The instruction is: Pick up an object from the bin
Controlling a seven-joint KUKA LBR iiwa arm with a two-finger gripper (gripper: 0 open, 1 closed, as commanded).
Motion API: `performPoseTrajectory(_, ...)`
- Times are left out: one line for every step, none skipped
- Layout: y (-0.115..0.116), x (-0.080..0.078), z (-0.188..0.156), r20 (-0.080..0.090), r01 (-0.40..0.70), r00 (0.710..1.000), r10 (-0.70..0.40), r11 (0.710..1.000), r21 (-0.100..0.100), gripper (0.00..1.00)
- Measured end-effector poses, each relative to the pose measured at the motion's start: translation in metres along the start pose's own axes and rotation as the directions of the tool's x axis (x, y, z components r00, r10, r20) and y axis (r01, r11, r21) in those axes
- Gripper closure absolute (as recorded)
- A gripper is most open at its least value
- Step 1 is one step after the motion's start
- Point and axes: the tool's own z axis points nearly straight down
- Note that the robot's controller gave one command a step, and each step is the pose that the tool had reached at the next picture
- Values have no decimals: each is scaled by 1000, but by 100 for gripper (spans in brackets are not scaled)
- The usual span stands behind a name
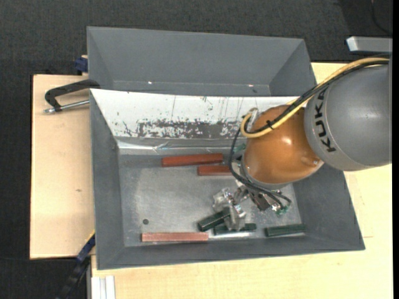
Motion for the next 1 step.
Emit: performPoseTrajectory(4,-43,-145,8,6,1000,-6,1000,1,100)
